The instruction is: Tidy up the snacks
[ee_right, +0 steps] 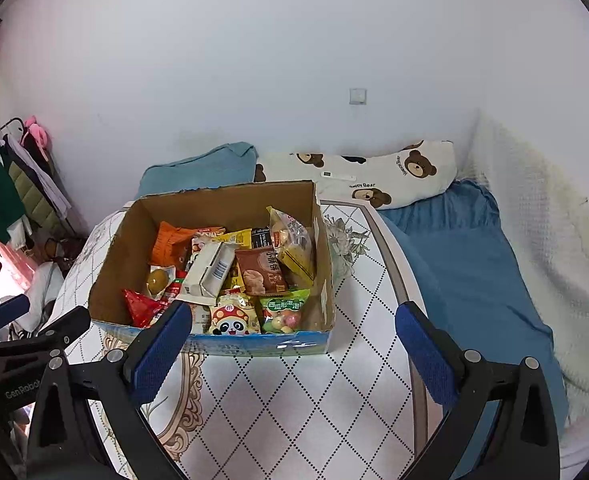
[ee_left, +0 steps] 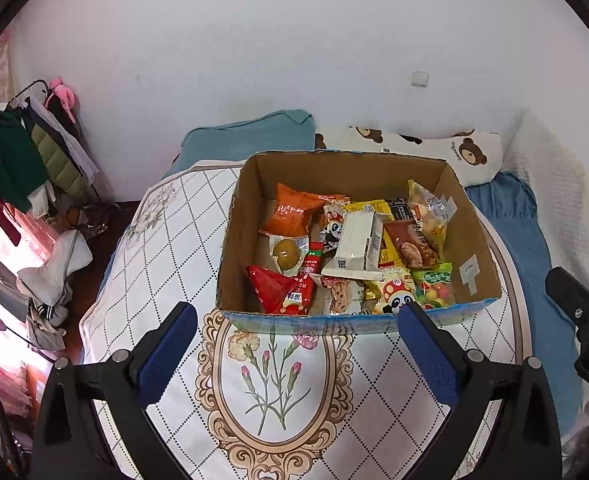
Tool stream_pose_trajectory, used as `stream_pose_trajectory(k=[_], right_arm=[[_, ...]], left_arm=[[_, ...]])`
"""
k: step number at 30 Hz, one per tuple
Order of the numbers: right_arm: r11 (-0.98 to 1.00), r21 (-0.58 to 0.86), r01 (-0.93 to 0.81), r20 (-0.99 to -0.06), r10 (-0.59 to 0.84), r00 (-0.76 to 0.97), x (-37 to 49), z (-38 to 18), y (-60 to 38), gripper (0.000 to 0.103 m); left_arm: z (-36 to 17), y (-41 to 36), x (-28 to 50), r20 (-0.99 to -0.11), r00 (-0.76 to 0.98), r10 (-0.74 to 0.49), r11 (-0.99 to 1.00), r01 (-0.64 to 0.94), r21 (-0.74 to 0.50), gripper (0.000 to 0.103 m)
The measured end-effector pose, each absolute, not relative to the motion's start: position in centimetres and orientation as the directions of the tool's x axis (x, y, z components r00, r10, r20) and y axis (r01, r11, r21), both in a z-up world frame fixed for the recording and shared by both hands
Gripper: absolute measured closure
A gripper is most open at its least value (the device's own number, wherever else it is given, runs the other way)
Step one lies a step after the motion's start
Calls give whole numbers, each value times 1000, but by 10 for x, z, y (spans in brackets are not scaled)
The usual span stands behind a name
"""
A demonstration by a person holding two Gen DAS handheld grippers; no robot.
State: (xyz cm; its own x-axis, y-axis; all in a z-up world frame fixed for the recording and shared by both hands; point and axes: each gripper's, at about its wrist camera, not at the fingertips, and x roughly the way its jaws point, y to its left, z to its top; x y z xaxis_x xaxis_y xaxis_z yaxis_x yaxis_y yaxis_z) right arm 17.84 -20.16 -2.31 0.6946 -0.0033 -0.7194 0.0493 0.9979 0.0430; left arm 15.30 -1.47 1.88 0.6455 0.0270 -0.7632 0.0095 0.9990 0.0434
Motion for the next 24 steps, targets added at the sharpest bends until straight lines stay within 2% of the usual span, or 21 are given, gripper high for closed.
stream_pose_trajectory(k=[24], right_arm=[[999, 39, 33, -727, 6, 686, 180, -30, -199, 0]], left_arm=[[17, -14, 158, -769, 639, 22, 999, 15, 42, 0]])
